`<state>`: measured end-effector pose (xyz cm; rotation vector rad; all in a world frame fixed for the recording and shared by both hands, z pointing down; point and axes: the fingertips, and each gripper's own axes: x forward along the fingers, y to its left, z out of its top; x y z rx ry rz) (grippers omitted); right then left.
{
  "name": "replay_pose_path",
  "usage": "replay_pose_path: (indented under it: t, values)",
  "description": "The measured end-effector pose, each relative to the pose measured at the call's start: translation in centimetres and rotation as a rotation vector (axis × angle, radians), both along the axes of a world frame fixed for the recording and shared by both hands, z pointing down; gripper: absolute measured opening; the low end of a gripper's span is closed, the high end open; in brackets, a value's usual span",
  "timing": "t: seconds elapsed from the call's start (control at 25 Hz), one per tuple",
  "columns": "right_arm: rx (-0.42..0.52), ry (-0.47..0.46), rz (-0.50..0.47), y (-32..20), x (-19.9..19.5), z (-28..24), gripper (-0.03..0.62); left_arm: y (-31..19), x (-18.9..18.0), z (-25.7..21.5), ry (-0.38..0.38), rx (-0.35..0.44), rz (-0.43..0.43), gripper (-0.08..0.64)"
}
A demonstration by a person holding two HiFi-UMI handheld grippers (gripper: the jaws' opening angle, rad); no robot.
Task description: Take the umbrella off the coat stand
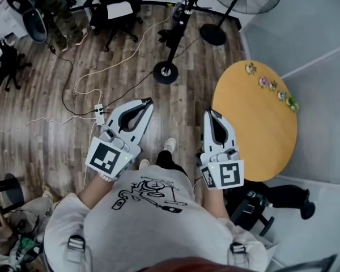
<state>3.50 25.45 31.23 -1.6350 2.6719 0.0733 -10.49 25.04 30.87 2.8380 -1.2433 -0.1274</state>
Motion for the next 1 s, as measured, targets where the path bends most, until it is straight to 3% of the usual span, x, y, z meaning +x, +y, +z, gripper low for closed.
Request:
replay_pose_path:
  t: [1.0]
  values:
    - [0.001,-0.003,0.013,-11.9,11.9,-0.9,0.015,-12.6,12.6,-1.3,-0.014,-0.005,0.028,0.009]
